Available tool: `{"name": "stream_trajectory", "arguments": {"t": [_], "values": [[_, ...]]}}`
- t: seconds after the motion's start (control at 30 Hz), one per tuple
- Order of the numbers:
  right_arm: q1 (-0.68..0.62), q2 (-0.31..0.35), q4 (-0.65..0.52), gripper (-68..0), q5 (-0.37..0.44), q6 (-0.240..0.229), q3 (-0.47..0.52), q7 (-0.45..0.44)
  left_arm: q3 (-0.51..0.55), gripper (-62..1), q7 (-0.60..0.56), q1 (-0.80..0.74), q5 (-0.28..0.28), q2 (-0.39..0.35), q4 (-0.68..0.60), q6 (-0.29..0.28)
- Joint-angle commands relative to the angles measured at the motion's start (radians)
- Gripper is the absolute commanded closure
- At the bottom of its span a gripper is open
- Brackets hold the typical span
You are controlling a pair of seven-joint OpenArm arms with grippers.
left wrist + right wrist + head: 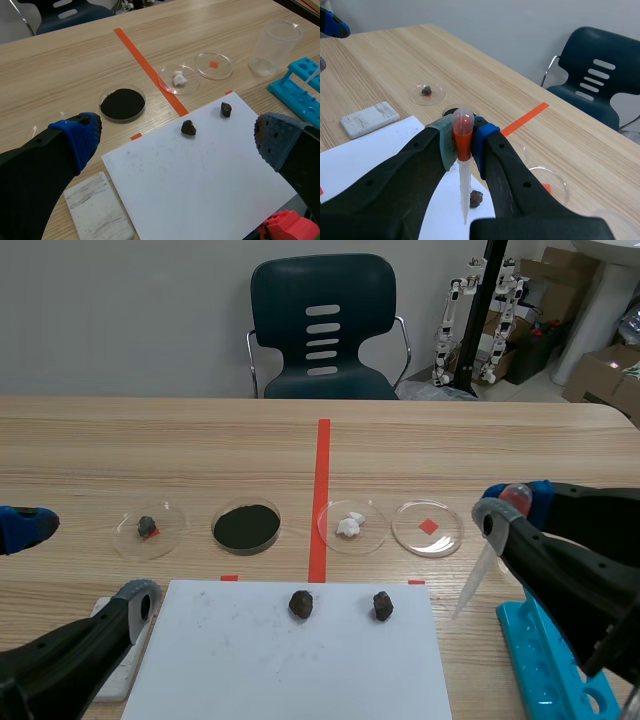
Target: Draw acid from the petri dish
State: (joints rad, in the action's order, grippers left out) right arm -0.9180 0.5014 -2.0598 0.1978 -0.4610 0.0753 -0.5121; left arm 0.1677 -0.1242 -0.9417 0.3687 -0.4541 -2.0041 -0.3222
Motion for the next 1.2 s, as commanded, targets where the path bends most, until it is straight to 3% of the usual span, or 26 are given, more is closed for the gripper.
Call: {"name": "stream_trajectory", "arguments": {"t": [0.0,0.6,0.87,1.17], "values": [[-0.001,0.003,-0.003,-4.9,0.012,0.000,0.004,-0.010,-0.005,-62.3,-0.014,-0.003,0.010,0.005,-0.006,-0.002],[0.021,0.002,-0.003,-4.9,0.010,-0.010,0.006,-0.005,-0.005,-62.3,-0.014,-0.003,0.010,0.005,-0.006,-0.002],[0.151,-0.107,0.036,-4.9,0.010,-0.181,0.077,0.103,-0.005,-62.3,-0.014,-0.003,0.010,0.005,-0.006,-0.002],[0.335,-0.147,0.185,-4.8,0.011,-0.191,0.106,0.106,-0.005,-62.3,-0.014,-0.003,0.010,0.005,-0.006,-0.002]]}}
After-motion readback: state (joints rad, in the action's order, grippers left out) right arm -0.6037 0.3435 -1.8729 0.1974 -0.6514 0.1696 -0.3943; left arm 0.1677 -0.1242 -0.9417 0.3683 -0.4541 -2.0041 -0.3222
